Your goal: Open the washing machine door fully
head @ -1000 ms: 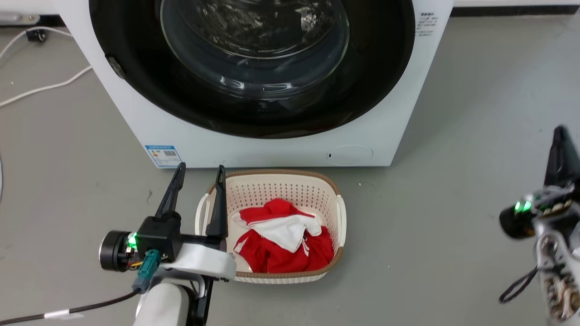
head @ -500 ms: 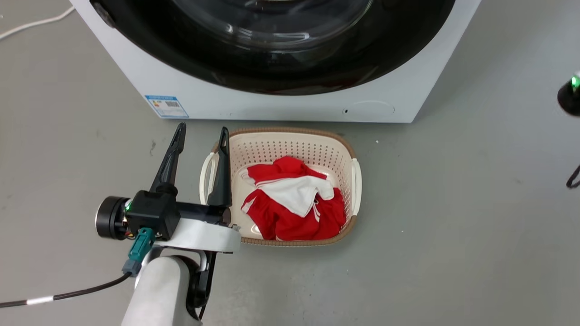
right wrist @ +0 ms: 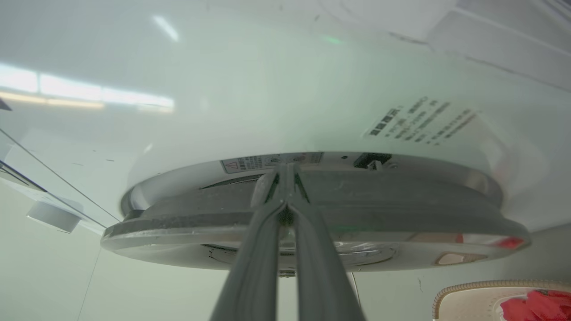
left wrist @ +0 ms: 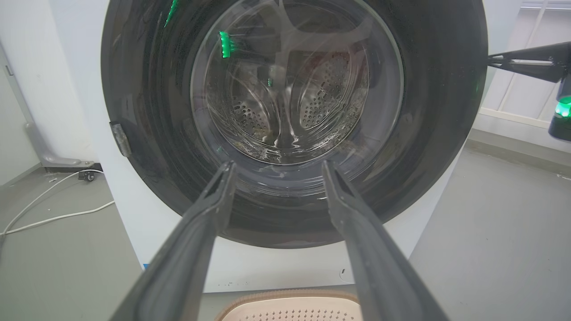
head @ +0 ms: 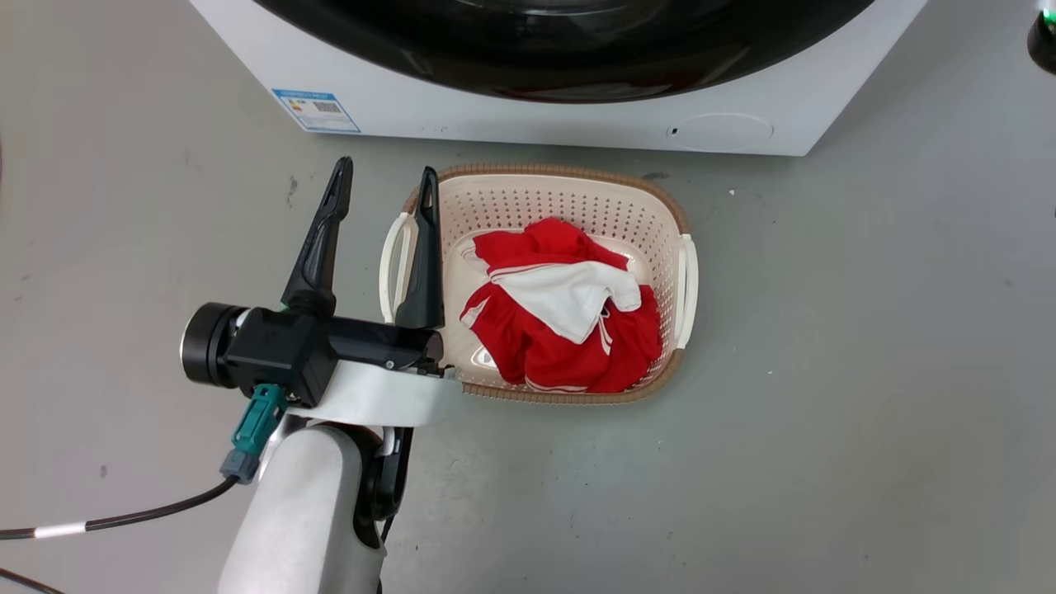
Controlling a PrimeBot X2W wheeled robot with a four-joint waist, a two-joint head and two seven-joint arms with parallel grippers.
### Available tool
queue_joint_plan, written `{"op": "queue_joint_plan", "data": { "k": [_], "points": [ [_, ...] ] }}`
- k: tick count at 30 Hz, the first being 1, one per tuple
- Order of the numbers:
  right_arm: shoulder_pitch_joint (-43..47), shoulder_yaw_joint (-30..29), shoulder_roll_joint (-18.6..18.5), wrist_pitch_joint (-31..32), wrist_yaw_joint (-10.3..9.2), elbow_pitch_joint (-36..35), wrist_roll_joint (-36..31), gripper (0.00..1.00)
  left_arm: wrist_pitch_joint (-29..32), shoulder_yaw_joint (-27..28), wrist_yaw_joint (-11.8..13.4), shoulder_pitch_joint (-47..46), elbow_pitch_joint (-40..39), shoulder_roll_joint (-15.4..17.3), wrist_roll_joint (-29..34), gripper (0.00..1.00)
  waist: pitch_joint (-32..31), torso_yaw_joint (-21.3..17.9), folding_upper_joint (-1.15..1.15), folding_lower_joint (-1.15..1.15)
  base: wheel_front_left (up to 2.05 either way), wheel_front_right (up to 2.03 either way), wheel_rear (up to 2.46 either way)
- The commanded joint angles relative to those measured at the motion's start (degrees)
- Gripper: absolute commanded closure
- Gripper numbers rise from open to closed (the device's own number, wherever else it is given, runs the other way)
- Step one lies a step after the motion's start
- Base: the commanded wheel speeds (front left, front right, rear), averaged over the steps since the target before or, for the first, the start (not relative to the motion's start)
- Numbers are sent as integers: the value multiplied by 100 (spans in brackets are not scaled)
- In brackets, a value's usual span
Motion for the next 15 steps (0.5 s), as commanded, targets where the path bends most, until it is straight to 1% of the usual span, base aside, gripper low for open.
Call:
{"op": "queue_joint_plan", "data": {
  "k": [1, 4, 8, 15],
  "points": [
    [-140, 28, 31, 22, 0, 60, -23, 100, -16, -22, 13, -100, -46, -3, -15, 0, 81, 51, 0, -1, 0, 0, 0],
    [-320, 80, 112, 117, 0, 139, -5, 100, -16, -58, 22, -140, -73, -3, -50, 0, 176, 84, 0, -1, 0, 0, 0],
    [-417, 188, 121, 269, -1, 174, -71, 100, -16, -67, 31, -195, -99, -4, -52, 0, 273, 97, 0, -1, 0, 0, 0],
    [-406, 171, 142, 714, 0, -5, 95, 100, -16, -65, 58, -233, -84, -4, -27, 0, 347, 77, 0, -1, 0, 0, 0]
  ]
}}
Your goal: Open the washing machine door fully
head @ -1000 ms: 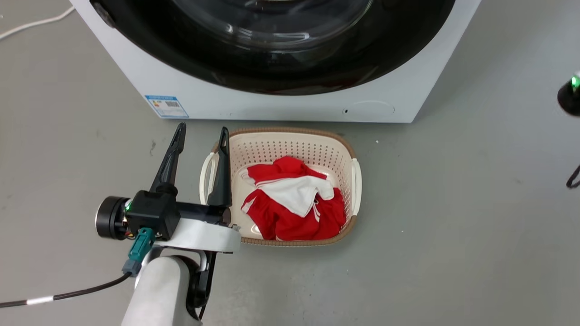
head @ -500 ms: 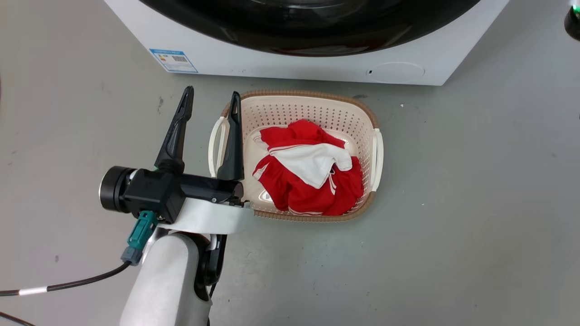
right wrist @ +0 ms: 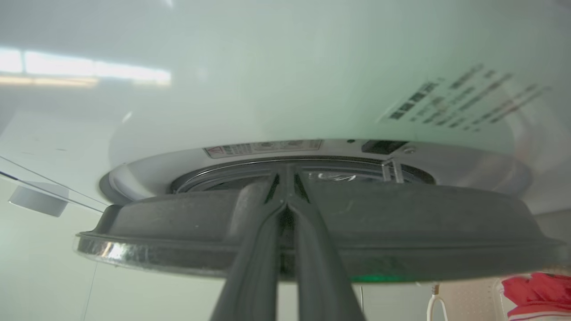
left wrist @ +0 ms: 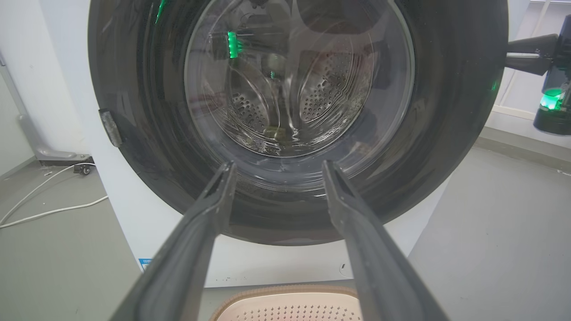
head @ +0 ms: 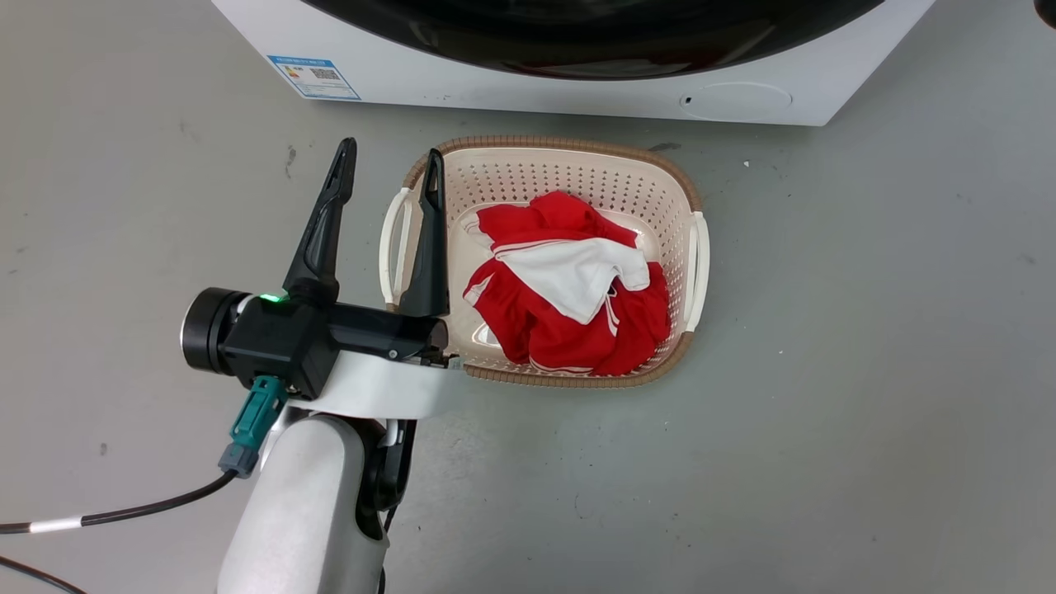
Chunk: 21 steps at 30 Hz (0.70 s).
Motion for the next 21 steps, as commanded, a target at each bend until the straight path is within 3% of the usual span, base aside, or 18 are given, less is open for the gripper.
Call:
{"op": "queue_joint_plan", "data": {
  "k": [1, 9, 21],
  "points": [
    [45, 50, 93, 137, 0, -83, 51, 100, -16, 16, 30, -79, 1, -4, 21, 0, -2, -8, 0, -1, 0, 0, 0],
    [346, 81, 44, 800, 0, -387, 232, 100, -16, 21, 107, -70, 65, -3, 3, 0, -80, -77, 0, -1, 0, 0, 0],
    [1114, 140, -20, 1279, -1, -765, 437, 100, -16, 37, 173, 95, 241, -4, -94, 0, -504, -155, 0, -1, 0, 0, 0]
  ]
}}
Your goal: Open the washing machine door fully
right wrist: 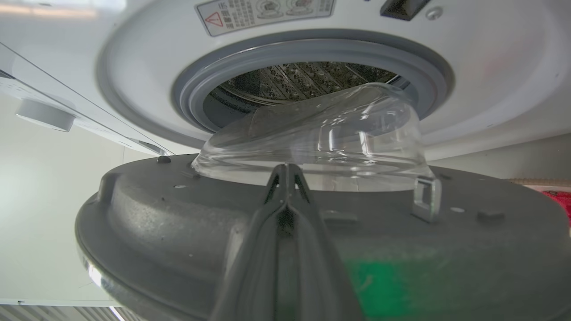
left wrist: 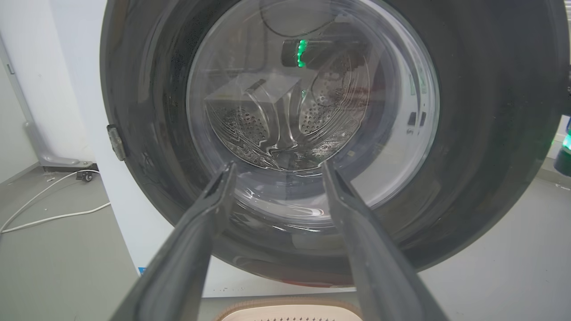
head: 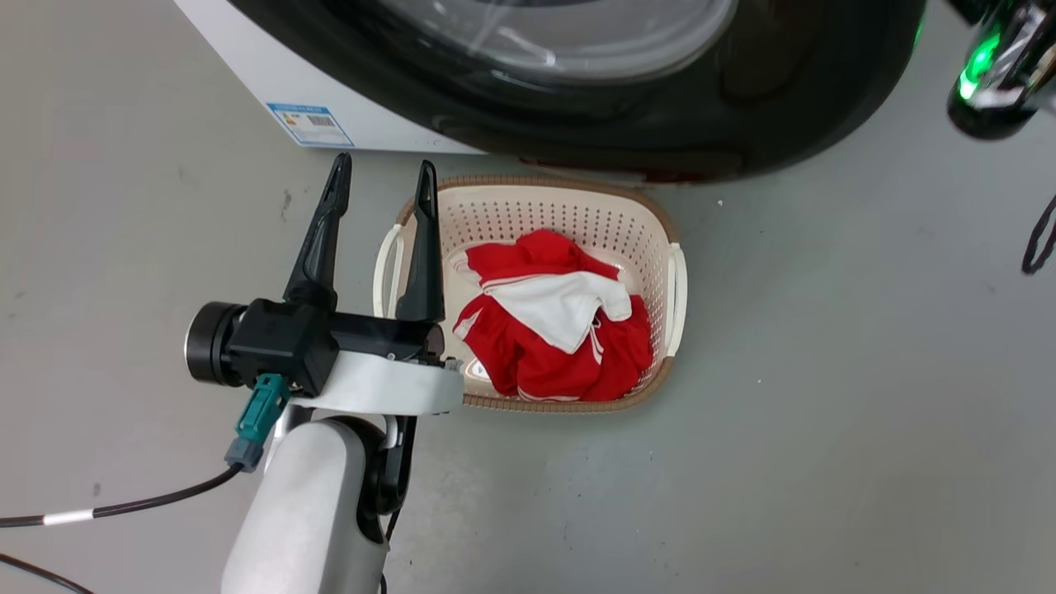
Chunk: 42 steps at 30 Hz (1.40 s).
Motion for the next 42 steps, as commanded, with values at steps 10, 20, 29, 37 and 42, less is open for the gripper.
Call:
{"op": "queue_joint_plan", "data": {
  "k": [10, 20, 29, 37, 42],
  "points": [
    [1028, 173, 255, 235, -1, -498, 156, 100, -16, 24, 26, 364, 214, -4, 15, 0, -647, -71, 0, 0, 0, 0, 0],
    [1855, 382, 546, 233, -1, -999, 222, 100, -16, 104, -69, 652, 433, -3, 206, 0, -1131, -117, 0, 0, 0, 0, 0],
    [2407, 592, 785, 208, -1, -1349, 288, 100, -16, 169, -129, 864, 595, 4, 419, 0, -1495, -90, 0, 0, 0, 0, 0],
    [2726, 695, 955, 158, -1, -1579, 352, 100, -16, 210, -187, 993, 673, 4, 503, 0, -1679, -71, 0, 0, 0, 0, 0],
    [2939, 793, 1065, 40, -1, -1743, 305, 100, -16, 210, -206, 1070, 731, 3, 549, 0, -1790, -72, 0, 0, 0, 0, 0]
  ]
}}
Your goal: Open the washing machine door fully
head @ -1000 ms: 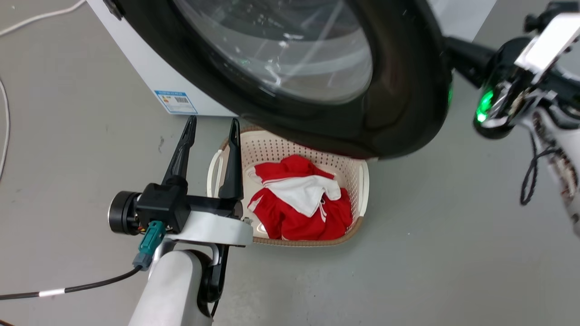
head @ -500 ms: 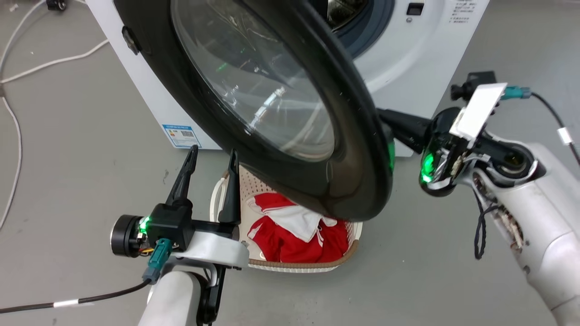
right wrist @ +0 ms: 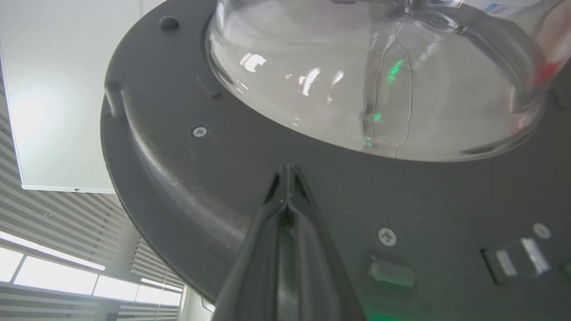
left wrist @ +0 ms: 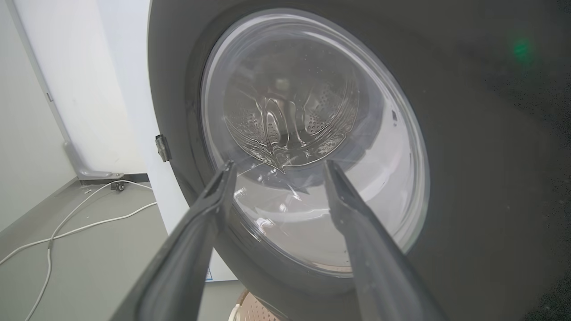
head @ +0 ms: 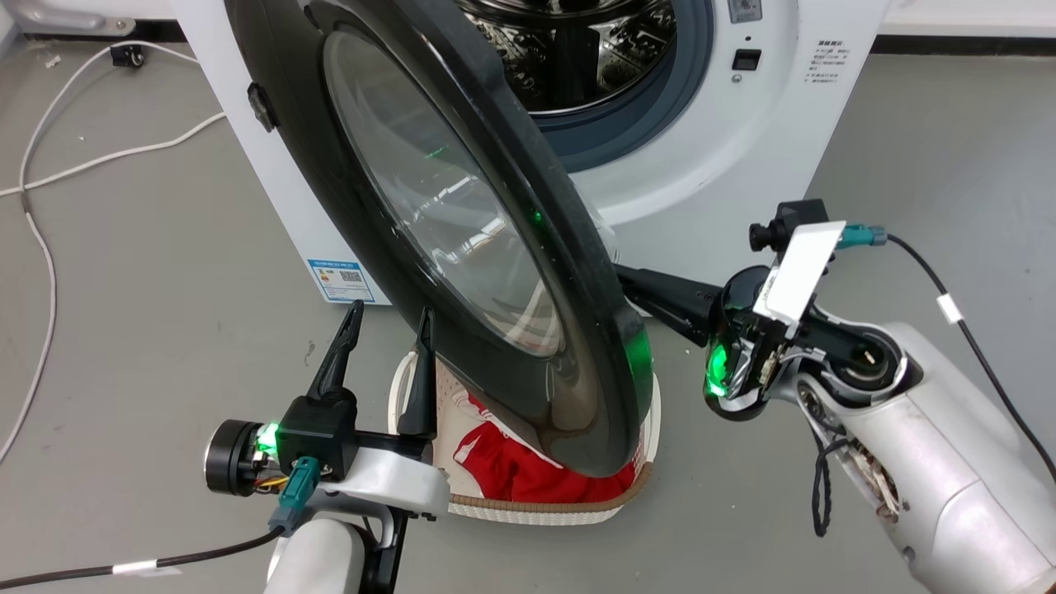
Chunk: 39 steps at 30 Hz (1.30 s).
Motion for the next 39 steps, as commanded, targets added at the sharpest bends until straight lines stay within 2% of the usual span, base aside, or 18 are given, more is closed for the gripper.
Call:
{"op": "queue_joint_plan", "data": {
  "k": [1, 8, 15, 22, 29, 32, 34, 35, 36, 37, 38, 39],
  "points": [
    [113, 19, 59, -33, 0, -44, 10, 100, -16, 14, -22, 33, 6, 1, 29, 0, -25, 3, 0, 1, 0, 0, 0],
    [298, 75, 88, -238, 0, -187, -78, 100, -16, 24, -19, 99, 46, 0, 20, 0, -109, 25, 0, 1, 0, 0, 0],
    [474, -251, 48, -1095, 0, -313, -375, 100, -16, 50, -12, 152, 56, -2, 14, 0, -185, -5, 0, 1, 0, 0, 0],
    [1034, -1103, -149, -1949, 0, -878, -438, 100, -16, 104, -7, 226, 92, -2, 8, 0, -308, -77, 0, 1, 0, 0, 0],
    [2161, -2202, -389, -2703, 0, -1782, -419, 100, -16, 180, -19, 350, 70, -3, -39, 0, -439, -170, 0, 1, 0, 0, 0],
    [2737, -2495, -417, -2924, 0, -2154, -488, 100, -16, 216, -14, 372, 49, -3, -52, 0, -471, -205, 0, 1, 0, 0, 0],
    [3097, -2591, -377, -3048, 0, -2369, -541, 93, -16, 231, -11, 424, 55, -4, -50, 0, -492, -242, 0, 1, 0, 0, 0],
    [3257, -2634, -373, -3109, 0, -2461, -560, 82, -16, 239, -16, 433, 60, -3, -46, 0, -495, -261, 0, 1, 0, 0, 0],
    [3395, -2668, -330, -3153, 0, -2557, -541, 57, -16, 250, -20, 436, 66, -3, -40, 0, -504, -283, 0, 1, 0, 0, 0],
    [3548, -2708, -293, -3200, 0, -2647, -523, 18, -16, 258, -29, 445, 80, -3, -43, 0, -513, -302, 0, 1, 0, 0, 0],
    [3693, -2746, -280, -3273, 0, -2703, -566, 0, -16, 269, -35, 448, 85, -3, -49, 0, -519, -322, 0, 1, 0, 0, 0],
    [3798, -2757, -256, -3325, 0, -2743, -616, 0, -16, 281, -35, 450, 87, -3, -48, 0, -529, -343, 0, 1, 0, 0, 0]
  ]
}}
